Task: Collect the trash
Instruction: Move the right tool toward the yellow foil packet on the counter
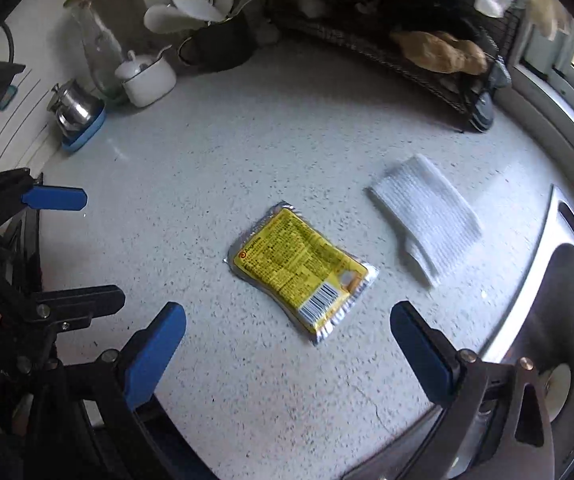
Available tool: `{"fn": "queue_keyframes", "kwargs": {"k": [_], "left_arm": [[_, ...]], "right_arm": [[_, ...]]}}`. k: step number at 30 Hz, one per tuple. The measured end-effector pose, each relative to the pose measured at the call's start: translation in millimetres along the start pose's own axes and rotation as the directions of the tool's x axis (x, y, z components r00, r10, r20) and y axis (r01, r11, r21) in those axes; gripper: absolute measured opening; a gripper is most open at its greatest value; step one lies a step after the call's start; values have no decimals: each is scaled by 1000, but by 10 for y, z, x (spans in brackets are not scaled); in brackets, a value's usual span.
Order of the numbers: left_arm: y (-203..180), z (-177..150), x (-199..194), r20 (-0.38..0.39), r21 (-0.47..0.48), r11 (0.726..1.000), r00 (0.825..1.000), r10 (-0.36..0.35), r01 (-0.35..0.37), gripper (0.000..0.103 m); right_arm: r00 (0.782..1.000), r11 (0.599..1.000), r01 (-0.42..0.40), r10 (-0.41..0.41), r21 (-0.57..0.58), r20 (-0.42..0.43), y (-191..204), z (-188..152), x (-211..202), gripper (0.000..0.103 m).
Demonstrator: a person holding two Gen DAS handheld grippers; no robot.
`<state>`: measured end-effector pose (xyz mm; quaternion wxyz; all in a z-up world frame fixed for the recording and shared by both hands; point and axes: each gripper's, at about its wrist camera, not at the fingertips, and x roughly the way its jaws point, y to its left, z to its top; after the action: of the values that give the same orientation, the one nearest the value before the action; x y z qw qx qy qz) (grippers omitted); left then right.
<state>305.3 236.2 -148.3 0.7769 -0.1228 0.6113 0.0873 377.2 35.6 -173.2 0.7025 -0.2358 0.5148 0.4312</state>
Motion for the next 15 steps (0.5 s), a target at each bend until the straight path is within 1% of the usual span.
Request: {"fn": "queue_keyframes", "kwargs": {"k": [3,7,11,14,15], "left_arm": [[132,34,116,-27,-42,999,1000,0,-1,103],[248,98,220,-50,-74,997,999,-12,8,103],[298,163,334,-79,-78,997,997,-26,20,103],[303,202,407,-95,-68,998,995,-26,19,103],[322,208,438,-97,-65,998,995,-27,21,103]], "right_arm": [[999,996,-14,10,-87,-48,58,162,224,102],[996,987,-30,16,-157,-88,64,295,441,102],[992,974,-22,-6,-225,-123,26,321,622,102],[989,971,-31,-4,-235,-150,5,314,698,102],[990,970,-23,-12,-244,-141,14,322,701,102]]}}
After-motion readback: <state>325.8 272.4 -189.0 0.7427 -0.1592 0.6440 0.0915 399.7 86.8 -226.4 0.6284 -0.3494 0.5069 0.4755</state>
